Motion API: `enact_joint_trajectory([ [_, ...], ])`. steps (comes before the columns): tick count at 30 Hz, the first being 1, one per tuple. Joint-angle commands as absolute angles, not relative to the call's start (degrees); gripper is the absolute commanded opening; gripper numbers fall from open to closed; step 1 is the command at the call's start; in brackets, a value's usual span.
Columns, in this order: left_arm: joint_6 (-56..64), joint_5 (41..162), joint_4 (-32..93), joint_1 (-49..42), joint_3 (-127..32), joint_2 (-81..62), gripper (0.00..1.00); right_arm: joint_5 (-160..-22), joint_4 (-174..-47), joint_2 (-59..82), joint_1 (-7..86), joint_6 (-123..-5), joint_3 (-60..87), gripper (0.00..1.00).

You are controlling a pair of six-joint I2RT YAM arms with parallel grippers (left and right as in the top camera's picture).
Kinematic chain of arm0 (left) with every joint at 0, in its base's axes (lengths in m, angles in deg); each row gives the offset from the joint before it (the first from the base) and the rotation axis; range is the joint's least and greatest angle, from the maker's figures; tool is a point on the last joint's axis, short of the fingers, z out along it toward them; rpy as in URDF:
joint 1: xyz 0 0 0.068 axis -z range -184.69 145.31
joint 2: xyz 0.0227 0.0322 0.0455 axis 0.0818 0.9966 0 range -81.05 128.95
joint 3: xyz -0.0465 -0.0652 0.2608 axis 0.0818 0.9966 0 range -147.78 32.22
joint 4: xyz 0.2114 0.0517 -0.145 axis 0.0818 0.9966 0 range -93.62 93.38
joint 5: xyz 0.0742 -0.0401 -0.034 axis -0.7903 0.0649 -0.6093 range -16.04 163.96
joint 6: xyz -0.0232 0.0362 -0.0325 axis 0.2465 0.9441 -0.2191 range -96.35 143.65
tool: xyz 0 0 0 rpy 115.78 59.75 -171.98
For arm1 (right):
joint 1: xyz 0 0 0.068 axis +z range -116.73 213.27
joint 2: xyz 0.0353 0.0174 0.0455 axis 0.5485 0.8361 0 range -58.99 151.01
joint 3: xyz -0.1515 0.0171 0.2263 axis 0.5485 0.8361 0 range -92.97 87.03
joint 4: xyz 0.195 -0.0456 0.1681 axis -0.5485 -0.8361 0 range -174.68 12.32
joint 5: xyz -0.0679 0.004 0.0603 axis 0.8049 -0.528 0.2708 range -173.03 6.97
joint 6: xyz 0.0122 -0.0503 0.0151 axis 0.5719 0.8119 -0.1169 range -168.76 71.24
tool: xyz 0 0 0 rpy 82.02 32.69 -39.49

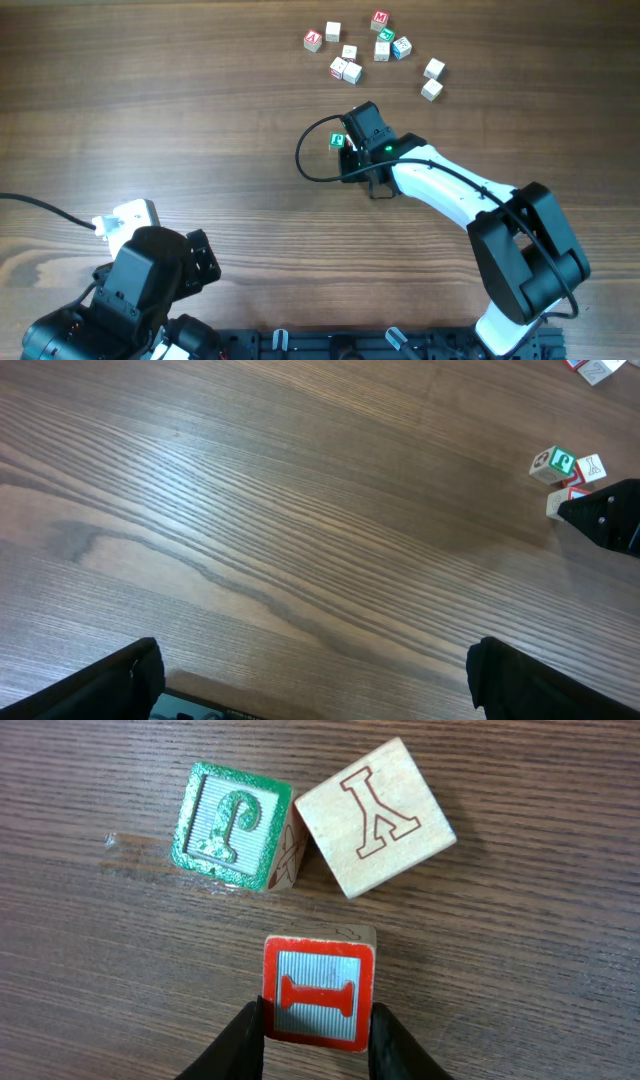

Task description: Form a circle

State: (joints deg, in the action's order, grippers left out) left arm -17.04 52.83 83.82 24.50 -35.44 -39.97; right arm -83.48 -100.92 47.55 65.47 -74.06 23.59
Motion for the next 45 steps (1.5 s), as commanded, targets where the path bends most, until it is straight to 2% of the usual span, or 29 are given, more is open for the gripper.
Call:
enact_joint_trajectory([
  [1,-17.76,52.9,83.88,24.43,-35.22,-39.87,1.0,-84.13,-100.81,48.64,65.56,-74.41,23.74,0.27],
  [45,-17.76,52.9,83.88,24.43,-35.22,-39.87,1.0,-80.85,-98.56,48.69,65.56,-72.77,23.74,0.27],
])
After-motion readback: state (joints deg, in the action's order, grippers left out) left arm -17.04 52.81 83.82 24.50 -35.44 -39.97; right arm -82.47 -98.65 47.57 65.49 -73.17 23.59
